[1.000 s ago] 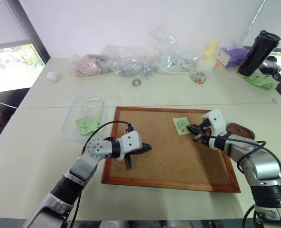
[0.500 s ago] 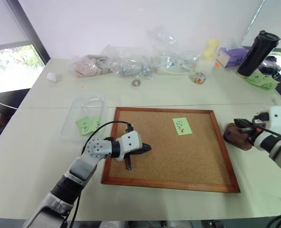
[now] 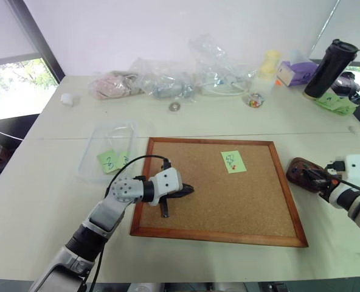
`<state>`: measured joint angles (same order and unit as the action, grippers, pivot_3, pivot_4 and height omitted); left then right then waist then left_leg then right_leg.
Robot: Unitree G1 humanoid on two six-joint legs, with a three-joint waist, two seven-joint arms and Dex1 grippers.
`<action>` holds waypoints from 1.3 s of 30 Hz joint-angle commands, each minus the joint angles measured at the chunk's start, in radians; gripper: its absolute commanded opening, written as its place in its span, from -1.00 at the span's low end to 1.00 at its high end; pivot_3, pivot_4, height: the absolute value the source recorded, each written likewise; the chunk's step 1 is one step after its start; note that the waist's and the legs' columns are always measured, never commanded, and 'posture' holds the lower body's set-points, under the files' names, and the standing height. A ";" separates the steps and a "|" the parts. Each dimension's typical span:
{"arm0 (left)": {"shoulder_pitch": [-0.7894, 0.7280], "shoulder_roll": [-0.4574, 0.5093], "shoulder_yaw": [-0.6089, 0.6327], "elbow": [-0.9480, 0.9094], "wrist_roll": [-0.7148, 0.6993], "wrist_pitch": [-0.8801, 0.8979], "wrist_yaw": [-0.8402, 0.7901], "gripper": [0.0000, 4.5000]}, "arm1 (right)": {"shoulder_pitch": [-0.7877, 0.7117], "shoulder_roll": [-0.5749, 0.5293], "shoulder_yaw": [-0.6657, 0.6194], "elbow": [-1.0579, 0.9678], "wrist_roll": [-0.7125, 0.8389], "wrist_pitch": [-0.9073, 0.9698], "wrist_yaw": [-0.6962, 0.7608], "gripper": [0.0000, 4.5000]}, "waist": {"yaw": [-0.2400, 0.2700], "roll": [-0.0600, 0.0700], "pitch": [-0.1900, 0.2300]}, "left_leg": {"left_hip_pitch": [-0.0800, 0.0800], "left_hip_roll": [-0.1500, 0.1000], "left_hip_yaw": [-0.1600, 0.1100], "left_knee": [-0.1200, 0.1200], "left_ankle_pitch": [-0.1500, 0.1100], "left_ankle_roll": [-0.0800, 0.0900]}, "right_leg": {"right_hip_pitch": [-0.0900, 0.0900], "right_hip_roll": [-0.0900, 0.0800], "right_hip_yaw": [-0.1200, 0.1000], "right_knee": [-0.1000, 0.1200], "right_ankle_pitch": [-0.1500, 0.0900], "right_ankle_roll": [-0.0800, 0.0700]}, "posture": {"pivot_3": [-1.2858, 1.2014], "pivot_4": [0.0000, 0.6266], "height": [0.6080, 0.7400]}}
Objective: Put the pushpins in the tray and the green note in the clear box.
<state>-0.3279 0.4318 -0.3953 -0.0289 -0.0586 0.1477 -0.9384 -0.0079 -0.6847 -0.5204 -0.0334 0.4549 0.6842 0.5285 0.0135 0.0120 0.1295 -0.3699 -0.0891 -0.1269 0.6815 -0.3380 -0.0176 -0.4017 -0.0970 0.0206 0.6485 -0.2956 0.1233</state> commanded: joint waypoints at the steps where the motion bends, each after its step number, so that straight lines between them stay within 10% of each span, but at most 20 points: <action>1: 0.033 0.013 -0.048 0.046 0.034 0.034 -0.021 -1.00 | 0.011 -0.002 -0.017 -0.005 0.004 -0.027 0.011 0.32 | 0.000 0.000 0.000 | 0.000 0.000 0.000 0.000 0.000 0.000 | 0.000 0.000 0.000 0.000 0.000 0.000 | 0.03 -0.52 1.00; 4: 0.032 0.013 -0.047 0.048 0.034 0.033 -0.022 -1.00 | 0.022 -0.002 -0.015 -0.005 0.003 -0.034 0.016 0.97 | 0.000 0.000 0.000 | 0.000 0.000 0.000 0.000 0.000 0.000 | 0.000 0.000 0.000 0.000 0.000 0.000 | 0.03 -0.52 1.00; 14: 0.030 0.011 -0.045 0.052 0.030 0.037 -0.023 -1.00 | -0.043 -0.064 -0.041 -0.190 0.144 0.079 0.064 0.97 | 0.000 0.001 0.000 | 0.000 0.000 0.000 0.000 0.000 0.000 | 0.001 0.000 0.000 0.000 0.000 0.000 | 0.03 -0.52 1.00; 27: 0.017 0.003 -0.042 0.070 0.038 0.032 -0.021 -1.00 | -0.197 0.087 0.389 -0.277 0.082 0.081 0.050 0.97 | 0.002 -0.001 0.000 | 0.001 0.000 -0.002 0.000 0.000 0.000 | 0.002 0.000 -0.001 -0.002 0.000 0.000 | 0.03 -0.52 1.00; 39: 0.035 0.013 -0.032 0.044 0.037 0.049 -0.007 -1.00 | -0.194 0.111 0.469 -0.193 -0.015 0.002 0.062 0.97 | -0.001 -0.001 0.000 | 0.001 -0.001 -0.003 0.000 0.000 0.000 | 0.002 0.000 -0.001 -0.002 0.000 0.000 | 0.03 -0.52 1.00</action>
<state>-0.3264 0.4261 -0.3919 -0.0262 -0.0586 0.1487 -0.9396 -0.2013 -0.5751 -0.0436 -0.2114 0.4414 0.7084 0.5837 0.0130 0.0110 0.1295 -0.3691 -0.0898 -0.1297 0.6816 -0.3379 -0.0179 -0.3999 -0.0970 0.0195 0.6469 -0.2956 0.1233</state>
